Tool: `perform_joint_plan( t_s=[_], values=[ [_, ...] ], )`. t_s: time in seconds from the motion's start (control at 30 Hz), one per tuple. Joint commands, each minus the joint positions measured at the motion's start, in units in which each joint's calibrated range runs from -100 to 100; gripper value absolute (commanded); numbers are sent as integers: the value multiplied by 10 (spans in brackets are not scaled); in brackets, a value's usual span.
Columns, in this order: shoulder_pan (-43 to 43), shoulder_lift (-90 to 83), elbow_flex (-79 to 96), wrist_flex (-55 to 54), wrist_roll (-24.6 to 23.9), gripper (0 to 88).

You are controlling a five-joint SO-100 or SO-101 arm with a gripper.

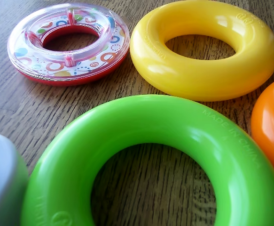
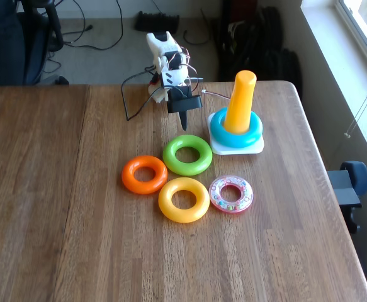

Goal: Pick and place the blue ring

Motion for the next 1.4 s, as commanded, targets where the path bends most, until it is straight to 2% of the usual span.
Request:
perform_joint_plan(
  t_s=[0.0, 0.17, 0.4, 0.9, 1.37],
  values=[
    [1, -7, -14, -14, -1, 23],
    [2, -1, -16, 5, 0, 23],
    [2, -7, -22, 107, 0, 22],
    [4, -7, -22, 122, 0, 23],
    [139, -7, -22, 142, -4, 23]
  ],
)
